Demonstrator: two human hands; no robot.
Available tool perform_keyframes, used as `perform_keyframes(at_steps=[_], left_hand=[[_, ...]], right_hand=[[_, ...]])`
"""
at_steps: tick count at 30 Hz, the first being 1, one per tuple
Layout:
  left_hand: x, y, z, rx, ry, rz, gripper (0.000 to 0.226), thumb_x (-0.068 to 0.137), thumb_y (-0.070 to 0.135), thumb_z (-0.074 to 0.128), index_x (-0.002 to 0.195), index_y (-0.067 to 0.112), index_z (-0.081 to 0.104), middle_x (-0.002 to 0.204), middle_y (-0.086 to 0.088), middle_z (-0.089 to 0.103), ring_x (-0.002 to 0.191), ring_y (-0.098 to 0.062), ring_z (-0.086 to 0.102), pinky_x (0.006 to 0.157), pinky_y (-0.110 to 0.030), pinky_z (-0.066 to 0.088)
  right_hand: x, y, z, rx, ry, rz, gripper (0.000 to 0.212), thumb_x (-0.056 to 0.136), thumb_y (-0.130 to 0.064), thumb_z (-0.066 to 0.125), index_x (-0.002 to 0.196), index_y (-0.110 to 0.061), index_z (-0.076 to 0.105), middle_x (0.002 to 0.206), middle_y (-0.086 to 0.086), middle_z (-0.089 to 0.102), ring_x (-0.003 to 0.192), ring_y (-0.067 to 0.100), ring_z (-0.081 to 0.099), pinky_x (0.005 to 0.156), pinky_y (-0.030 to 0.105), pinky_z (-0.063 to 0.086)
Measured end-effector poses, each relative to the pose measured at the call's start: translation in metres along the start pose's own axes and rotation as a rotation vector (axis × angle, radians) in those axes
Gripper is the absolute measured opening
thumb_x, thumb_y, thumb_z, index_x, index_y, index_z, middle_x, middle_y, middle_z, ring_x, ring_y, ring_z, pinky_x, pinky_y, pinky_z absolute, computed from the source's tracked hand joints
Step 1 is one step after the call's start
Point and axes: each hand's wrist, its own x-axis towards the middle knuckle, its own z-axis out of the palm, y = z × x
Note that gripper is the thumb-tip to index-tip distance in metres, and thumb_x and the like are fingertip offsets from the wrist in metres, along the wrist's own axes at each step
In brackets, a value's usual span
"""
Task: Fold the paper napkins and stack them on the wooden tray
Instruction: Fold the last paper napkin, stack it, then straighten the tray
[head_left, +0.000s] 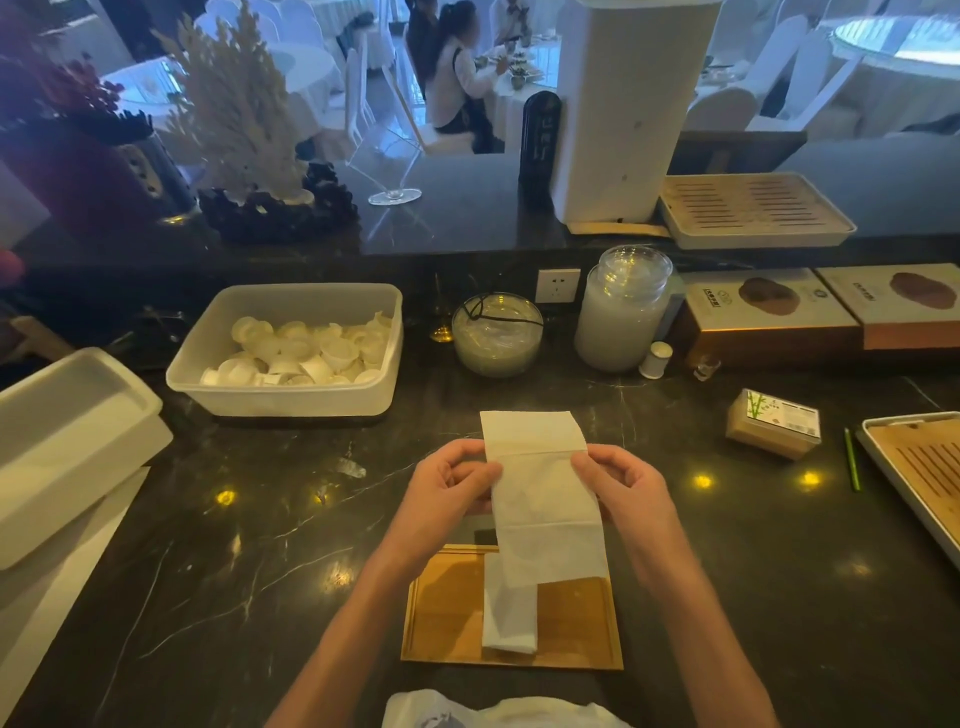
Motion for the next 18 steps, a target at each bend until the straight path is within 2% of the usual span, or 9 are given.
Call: perform_keyframes(at_steps=[5,9,11,13,15,16,18], left_hand=[[0.0,0.003,-0.002,-0.017,0.003,0.031,0.021,0.095,0.018,0.067,0.114,0.027,0.071,0.109,0.007,0.079,0.099,-0.015,0.077,0.073,-0.022,0.062],[-0.001,0.006,0.0,-0.014,0.001,0.058,0.021,0.097,0.017,0.065,0.105,0.032,0.076,0.107,0.005,0.078,0.1,-0.016,0.076,0.073,-0.022,0.061],[-0.002,0.006,0.002,-0.078,-0.017,0.02,0.015,0.096,0.027,0.067,0.111,0.029,0.072,0.111,0.002,0.076,0.105,-0.02,0.074,0.076,-0.026,0.062],[-0.005,0.006,0.005,-0.206,-0.105,-0.111,0.028,0.097,0.045,0.06,0.12,0.03,0.066,0.121,-0.001,0.073,0.112,-0.025,0.072,0.081,-0.036,0.063],[-0.007,0.004,0.007,-0.287,-0.214,-0.243,0.045,0.1,0.059,0.042,0.129,0.03,0.062,0.128,-0.004,0.071,0.118,-0.029,0.07,0.087,-0.045,0.062],[-0.008,0.003,0.008,-0.305,-0.235,-0.287,0.052,0.098,0.064,0.038,0.131,0.03,0.061,0.129,-0.004,0.071,0.118,-0.03,0.069,0.089,-0.047,0.061],[-0.01,0.003,0.008,-0.278,-0.243,-0.295,0.055,0.094,0.067,0.045,0.132,0.031,0.06,0.128,-0.003,0.072,0.118,-0.028,0.07,0.088,-0.044,0.062]], right_hand=[[-0.002,-0.003,-0.002,0.12,-0.062,-0.002,0.02,0.091,-0.035,0.068,0.112,-0.034,0.069,0.109,-0.007,0.077,0.099,0.014,0.074,0.075,0.035,0.063],[-0.004,-0.007,-0.002,0.183,-0.06,-0.013,0.018,0.091,-0.03,0.068,0.108,-0.033,0.071,0.106,-0.001,0.076,0.095,0.019,0.075,0.071,0.035,0.063],[-0.004,-0.009,-0.001,0.171,-0.027,-0.035,0.015,0.092,-0.026,0.068,0.104,-0.034,0.072,0.103,-0.001,0.075,0.093,0.02,0.074,0.069,0.037,0.064],[-0.005,-0.01,0.0,0.175,-0.012,-0.047,0.014,0.091,-0.026,0.068,0.102,-0.034,0.072,0.101,-0.003,0.076,0.094,0.019,0.074,0.07,0.039,0.064],[-0.005,-0.012,0.0,0.163,0.003,-0.06,0.013,0.091,-0.028,0.069,0.1,-0.036,0.072,0.101,-0.004,0.076,0.095,0.019,0.074,0.069,0.039,0.064],[-0.005,-0.012,-0.001,0.151,0.011,-0.067,0.012,0.091,-0.029,0.069,0.1,-0.037,0.072,0.1,-0.005,0.076,0.095,0.018,0.074,0.069,0.04,0.064],[-0.006,-0.013,-0.002,0.137,0.021,-0.075,0.012,0.092,-0.03,0.068,0.1,-0.039,0.071,0.1,-0.006,0.076,0.095,0.017,0.074,0.071,0.041,0.065]])
